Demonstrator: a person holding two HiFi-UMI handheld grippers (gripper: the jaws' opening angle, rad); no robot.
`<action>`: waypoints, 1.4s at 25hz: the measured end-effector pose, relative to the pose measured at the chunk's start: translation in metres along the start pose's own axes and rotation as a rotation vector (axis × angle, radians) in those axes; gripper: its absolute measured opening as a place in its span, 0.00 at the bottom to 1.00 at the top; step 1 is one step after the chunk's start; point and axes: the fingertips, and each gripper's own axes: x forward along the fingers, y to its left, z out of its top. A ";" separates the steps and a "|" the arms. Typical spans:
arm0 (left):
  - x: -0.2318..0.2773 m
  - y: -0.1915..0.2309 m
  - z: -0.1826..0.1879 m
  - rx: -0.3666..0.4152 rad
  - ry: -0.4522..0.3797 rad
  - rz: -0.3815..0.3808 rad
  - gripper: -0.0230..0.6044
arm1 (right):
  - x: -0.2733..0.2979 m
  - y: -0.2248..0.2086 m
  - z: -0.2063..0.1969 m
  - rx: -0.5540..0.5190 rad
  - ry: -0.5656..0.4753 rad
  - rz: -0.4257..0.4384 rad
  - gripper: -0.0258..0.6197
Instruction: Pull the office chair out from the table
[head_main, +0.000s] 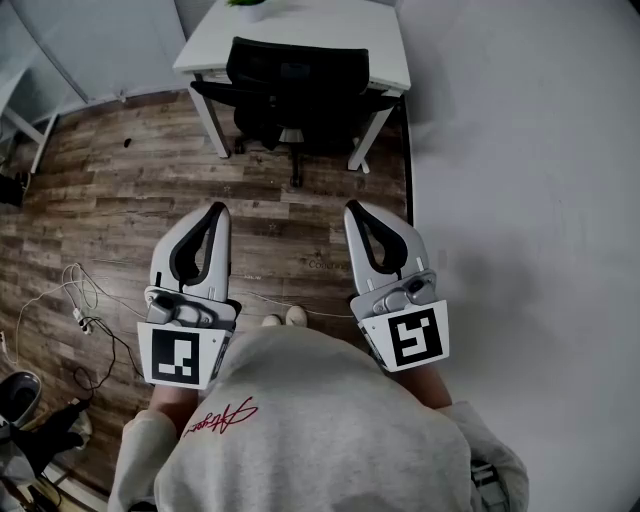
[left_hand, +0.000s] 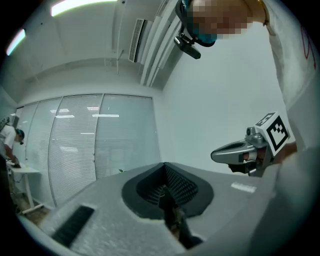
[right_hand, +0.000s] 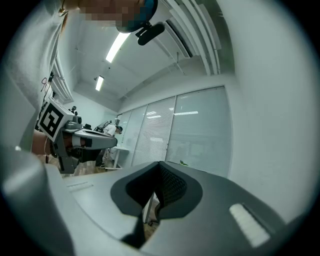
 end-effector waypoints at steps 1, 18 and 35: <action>0.001 0.000 0.000 0.001 0.002 0.001 0.03 | 0.000 0.000 0.000 0.001 -0.002 0.000 0.04; 0.000 -0.015 0.002 -0.016 0.004 0.047 0.03 | -0.014 -0.015 -0.010 -0.003 0.016 0.027 0.04; 0.047 0.010 -0.005 0.003 -0.012 0.010 0.03 | 0.028 -0.037 -0.013 -0.006 -0.005 -0.007 0.04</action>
